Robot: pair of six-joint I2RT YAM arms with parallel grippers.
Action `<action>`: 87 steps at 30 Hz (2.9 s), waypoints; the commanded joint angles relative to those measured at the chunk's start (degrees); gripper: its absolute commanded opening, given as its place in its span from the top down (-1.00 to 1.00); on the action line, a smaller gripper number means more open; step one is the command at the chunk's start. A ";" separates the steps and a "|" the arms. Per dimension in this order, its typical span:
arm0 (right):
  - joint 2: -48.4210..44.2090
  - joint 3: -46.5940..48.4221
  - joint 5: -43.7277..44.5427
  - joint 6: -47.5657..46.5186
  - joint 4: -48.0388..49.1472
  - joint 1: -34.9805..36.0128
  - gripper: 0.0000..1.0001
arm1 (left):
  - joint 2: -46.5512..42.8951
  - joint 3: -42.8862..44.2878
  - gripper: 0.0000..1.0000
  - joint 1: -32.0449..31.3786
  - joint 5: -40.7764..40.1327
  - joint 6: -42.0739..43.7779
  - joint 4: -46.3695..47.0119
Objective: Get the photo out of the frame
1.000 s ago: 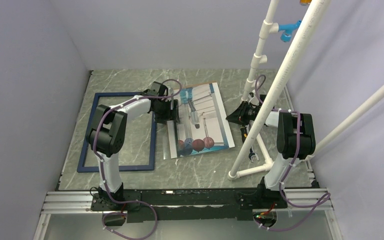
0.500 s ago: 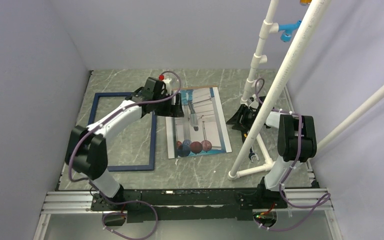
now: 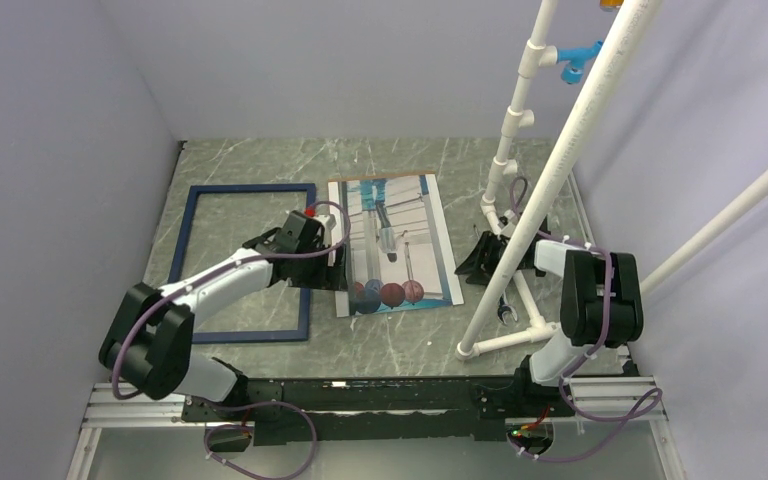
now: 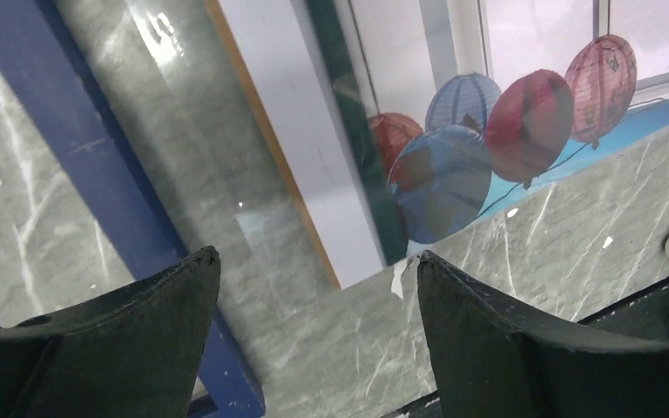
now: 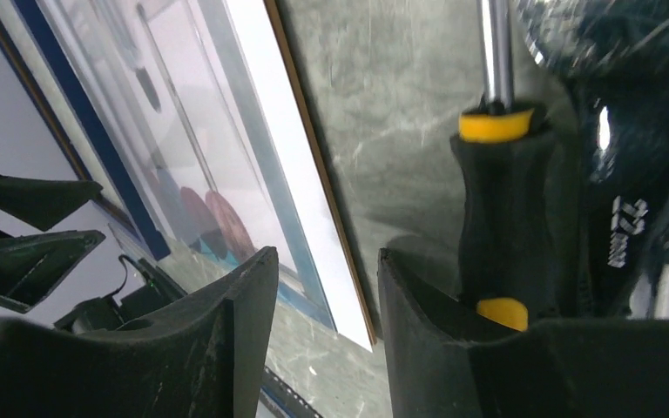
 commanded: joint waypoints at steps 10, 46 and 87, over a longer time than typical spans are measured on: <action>-5.88 -4.02 1.21 -1.59 -3.87 1.90 -0.05 | -0.70 -5.56 -0.75 -0.71 -0.51 -2.82 9.57; -8.79 -7.82 -0.43 -0.52 -7.72 1.79 0.02 | 3.02 -6.86 -0.61 -3.17 -3.05 -4.36 10.24; -9.28 -9.16 -5.52 2.52 -3.63 1.48 -0.04 | 2.62 -6.67 -0.61 -3.21 -5.29 -3.04 8.41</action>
